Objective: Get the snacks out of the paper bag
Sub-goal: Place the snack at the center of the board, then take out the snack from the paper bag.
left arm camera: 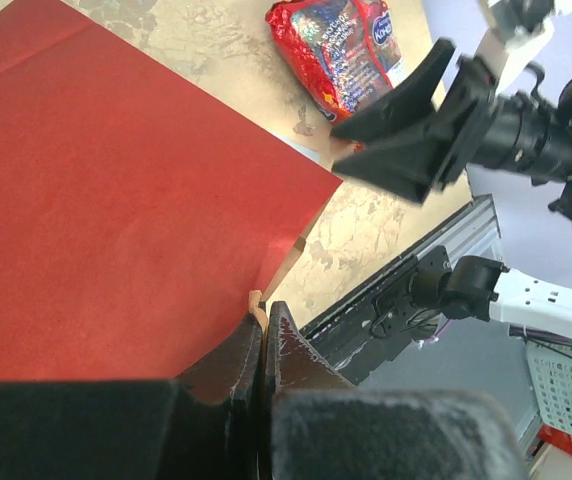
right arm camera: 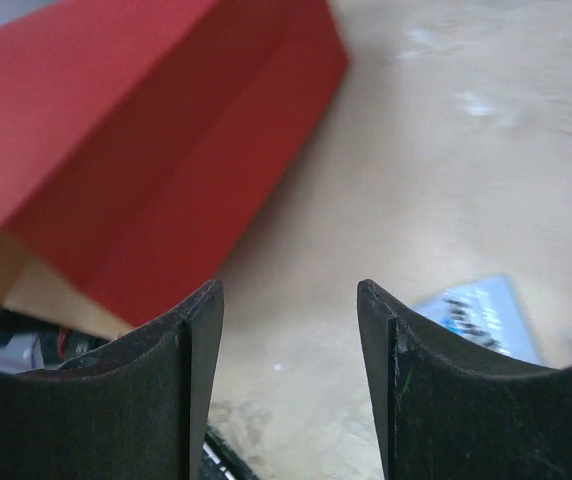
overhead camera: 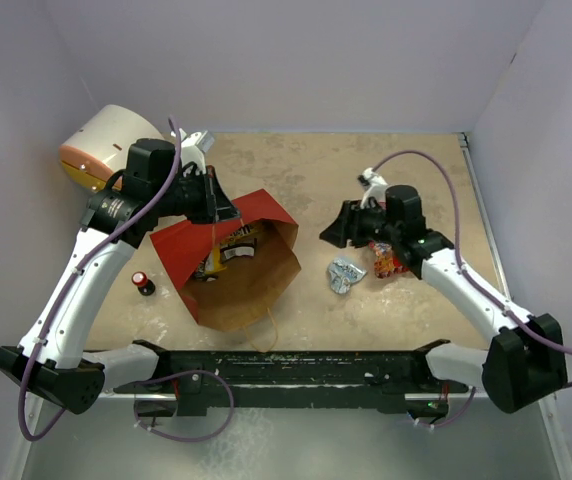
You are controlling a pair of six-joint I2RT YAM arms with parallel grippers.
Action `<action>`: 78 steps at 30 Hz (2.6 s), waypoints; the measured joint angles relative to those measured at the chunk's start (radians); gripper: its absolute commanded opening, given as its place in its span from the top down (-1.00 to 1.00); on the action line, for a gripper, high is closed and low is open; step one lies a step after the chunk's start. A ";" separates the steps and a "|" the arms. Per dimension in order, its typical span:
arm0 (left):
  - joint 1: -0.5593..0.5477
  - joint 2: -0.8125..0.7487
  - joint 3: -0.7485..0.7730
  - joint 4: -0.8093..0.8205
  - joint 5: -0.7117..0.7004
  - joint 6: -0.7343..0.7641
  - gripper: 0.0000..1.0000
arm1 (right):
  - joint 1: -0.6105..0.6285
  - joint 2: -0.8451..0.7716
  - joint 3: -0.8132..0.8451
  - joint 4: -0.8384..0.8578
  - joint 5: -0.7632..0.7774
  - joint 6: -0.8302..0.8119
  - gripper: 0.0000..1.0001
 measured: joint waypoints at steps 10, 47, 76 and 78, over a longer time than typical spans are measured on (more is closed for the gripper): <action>0.000 -0.002 0.000 0.000 0.000 -0.003 1.00 | 0.624 -0.014 0.007 0.117 0.195 -0.113 -0.24; 0.000 0.002 0.056 -0.034 -0.002 -0.018 1.00 | 0.815 0.865 0.229 0.983 0.232 -0.945 -0.09; 0.000 -0.043 0.053 -0.031 -0.012 -0.017 1.00 | 0.806 0.776 0.232 0.812 0.215 -0.907 1.00; 0.000 -0.043 0.052 -0.031 -0.016 -0.017 1.00 | 0.806 0.676 0.185 0.784 0.212 -0.901 1.00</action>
